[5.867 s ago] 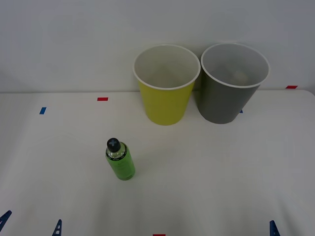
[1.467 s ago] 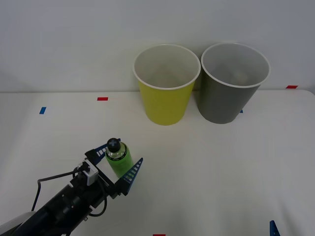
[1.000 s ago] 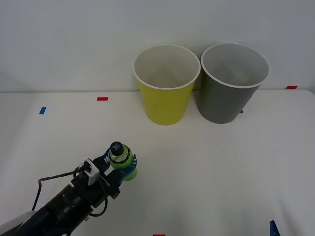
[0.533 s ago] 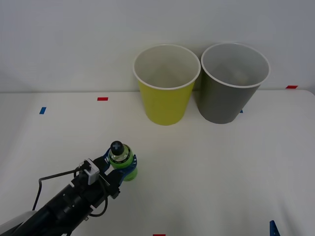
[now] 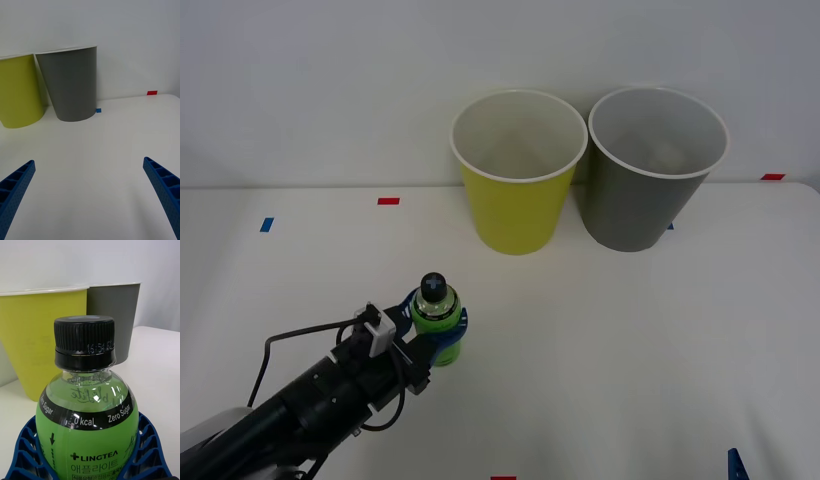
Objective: Put cans in the gray bin and PET bottles in the light green bin.
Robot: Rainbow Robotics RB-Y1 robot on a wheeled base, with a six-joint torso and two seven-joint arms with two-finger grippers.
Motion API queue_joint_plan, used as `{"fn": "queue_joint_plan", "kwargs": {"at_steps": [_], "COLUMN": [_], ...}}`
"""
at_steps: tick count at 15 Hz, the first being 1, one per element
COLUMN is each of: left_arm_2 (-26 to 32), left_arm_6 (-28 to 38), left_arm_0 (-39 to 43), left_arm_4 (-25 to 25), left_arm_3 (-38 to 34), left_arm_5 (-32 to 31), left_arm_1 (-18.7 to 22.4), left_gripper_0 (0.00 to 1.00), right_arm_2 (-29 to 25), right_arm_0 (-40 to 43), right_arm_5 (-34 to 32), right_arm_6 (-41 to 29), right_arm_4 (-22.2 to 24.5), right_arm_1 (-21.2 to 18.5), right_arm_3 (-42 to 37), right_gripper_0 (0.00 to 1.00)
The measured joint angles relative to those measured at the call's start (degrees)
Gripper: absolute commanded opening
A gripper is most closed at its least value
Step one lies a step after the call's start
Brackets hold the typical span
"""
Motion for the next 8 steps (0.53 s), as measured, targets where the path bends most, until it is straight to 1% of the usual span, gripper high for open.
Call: {"fn": "queue_joint_plan", "kwargs": {"at_steps": [1, 3, 5, 8], "left_arm_2": [0.9, 4.3, 9.1, 17.4], "left_arm_6": [0.1, 0.2, 0.0, -0.9], "left_arm_0": [0.1, 1.4, 4.4, 8.9], "left_arm_4": [0.0, -0.1, -0.2, -0.3], "left_arm_3": [-2.1, -7.2, -14.0, -24.4], "left_arm_5": [2.4, 9.2, 17.8, 32.4], "left_arm_1": [0.5, 0.9, 0.2, -2.0], "left_gripper_0": [0.0, 0.0, 0.0, 0.0], "right_arm_2": [0.0, 0.0, 0.0, 0.0], "right_arm_0": [0.0, 0.0, 0.0, 0.0], "right_arm_5": [0.0, 0.0, 0.0, 0.0], "right_arm_6": [0.0, 0.0, 0.0, 0.0], "right_arm_4": [0.0, 0.0, 0.0, 0.0], "right_arm_1": [0.0, 0.0, 0.0, 0.0], "right_arm_3": [0.0, 0.0, 0.0, 0.0], "right_gripper_0": [1.0, 1.0, 1.0, 1.0]}}
